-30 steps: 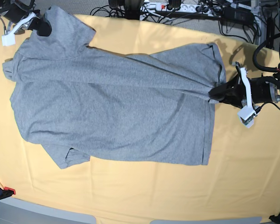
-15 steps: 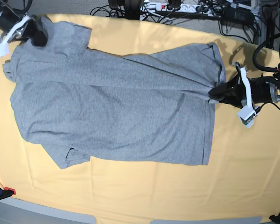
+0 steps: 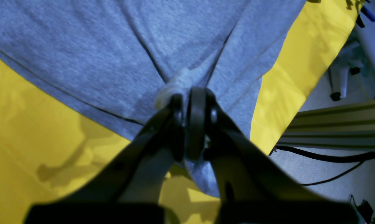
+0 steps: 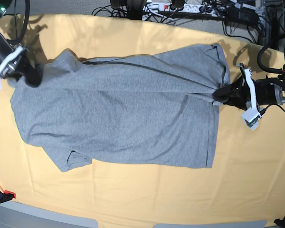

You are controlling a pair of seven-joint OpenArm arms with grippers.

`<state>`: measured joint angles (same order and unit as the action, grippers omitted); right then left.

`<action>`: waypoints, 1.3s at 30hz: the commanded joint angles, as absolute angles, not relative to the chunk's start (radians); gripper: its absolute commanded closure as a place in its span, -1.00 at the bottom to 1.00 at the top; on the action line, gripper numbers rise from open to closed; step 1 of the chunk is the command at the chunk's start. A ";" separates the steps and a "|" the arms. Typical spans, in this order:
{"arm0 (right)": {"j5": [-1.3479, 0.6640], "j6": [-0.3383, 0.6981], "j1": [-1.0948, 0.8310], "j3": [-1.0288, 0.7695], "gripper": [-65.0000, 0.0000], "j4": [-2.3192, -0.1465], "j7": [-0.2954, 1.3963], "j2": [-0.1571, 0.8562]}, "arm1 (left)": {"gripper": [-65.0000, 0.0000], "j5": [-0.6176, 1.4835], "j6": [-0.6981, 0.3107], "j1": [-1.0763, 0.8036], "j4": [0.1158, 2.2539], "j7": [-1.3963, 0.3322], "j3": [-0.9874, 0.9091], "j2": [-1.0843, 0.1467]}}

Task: Layout the t-shirt on the table in an organized manner, then fold the t-shirt properly

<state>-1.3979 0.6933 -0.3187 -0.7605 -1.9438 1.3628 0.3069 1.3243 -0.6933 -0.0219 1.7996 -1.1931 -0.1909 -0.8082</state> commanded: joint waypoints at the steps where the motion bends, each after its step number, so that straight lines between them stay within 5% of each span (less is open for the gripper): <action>1: -1.381 0.698 -0.300 -0.739 1.00 -1.961 1.322 0.322 | 1.00 1.345 -0.698 -0.008 1.811 -1.170 -0.203 -0.828; 18: -0.636 0.648 -0.162 -0.451 1.00 -1.926 0.884 0.322 | 1.00 1.365 -0.698 -0.008 1.811 -1.179 -0.203 -0.828; 29: -0.562 0.523 -0.009 -0.451 1.00 -1.630 0.849 0.322 | 1.00 1.366 -0.698 -0.008 1.811 -1.182 -0.203 -0.828; 39: -0.454 0.393 0.050 -0.451 1.00 -1.617 0.848 0.322 | 1.00 1.358 -0.698 0.022 1.811 -1.148 -0.203 -0.828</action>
<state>-0.4583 0.4061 0.0307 -0.4458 -1.6012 0.8753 0.3019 1.3457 -0.6933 0.0017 1.7996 -1.1702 -0.1909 -0.8055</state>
